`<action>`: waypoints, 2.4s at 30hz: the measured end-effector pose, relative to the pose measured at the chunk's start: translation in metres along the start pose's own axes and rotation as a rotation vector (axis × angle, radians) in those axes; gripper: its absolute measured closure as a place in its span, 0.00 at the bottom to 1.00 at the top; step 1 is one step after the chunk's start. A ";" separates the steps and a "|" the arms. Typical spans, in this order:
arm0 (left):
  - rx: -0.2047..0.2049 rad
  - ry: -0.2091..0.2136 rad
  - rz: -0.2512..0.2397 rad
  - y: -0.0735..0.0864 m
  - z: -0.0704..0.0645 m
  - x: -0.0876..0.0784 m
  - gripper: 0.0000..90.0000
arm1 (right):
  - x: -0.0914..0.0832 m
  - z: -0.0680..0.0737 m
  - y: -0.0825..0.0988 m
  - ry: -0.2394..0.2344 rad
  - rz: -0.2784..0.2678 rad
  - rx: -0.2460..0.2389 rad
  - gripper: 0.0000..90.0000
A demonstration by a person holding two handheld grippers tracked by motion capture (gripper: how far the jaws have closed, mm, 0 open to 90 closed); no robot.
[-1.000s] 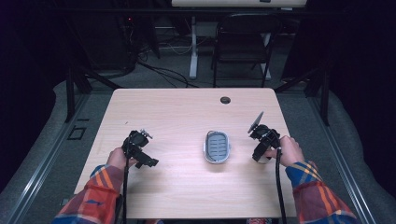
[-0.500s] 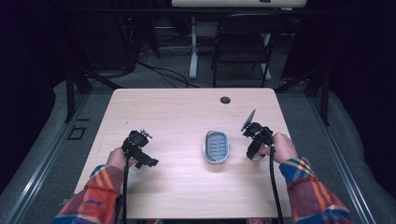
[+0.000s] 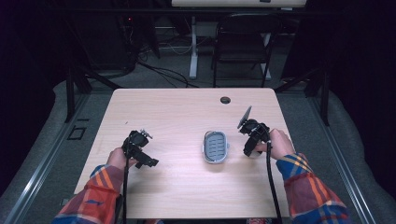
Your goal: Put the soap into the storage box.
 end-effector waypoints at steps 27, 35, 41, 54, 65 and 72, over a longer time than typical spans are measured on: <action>0.002 0.000 -0.001 0.000 0.000 0.000 0.00 | -0.023 0.000 -0.026 0.027 -0.012 -0.039 0.27; 0.002 0.000 -0.001 0.000 0.000 0.000 0.00 | -0.027 0.000 -0.030 0.028 -0.006 -0.047 0.27; 0.003 0.001 0.003 0.000 0.000 0.000 0.00 | -0.031 0.001 -0.036 0.028 -0.015 -0.049 0.27; 0.009 0.005 0.007 -0.001 -0.001 0.001 0.00 | -0.042 0.005 -0.047 0.041 -0.009 -0.083 0.27; 0.010 0.007 0.006 -0.001 -0.001 0.001 0.00 | -0.049 0.010 -0.059 0.046 -0.013 -0.106 0.27; 0.007 0.006 0.004 -0.001 -0.001 0.001 0.00 | -0.049 0.016 -0.069 0.044 -0.023 -0.120 0.27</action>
Point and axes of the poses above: each handheld gripper's, and its own axes: x roughly forward along the jaws, y roughly out of its underside, z roughly to its left, the point moved 10 cm from there along x, roughly forward along the jaws, and after that the axes turned 7 degrees about y, right-handed, at the moved point
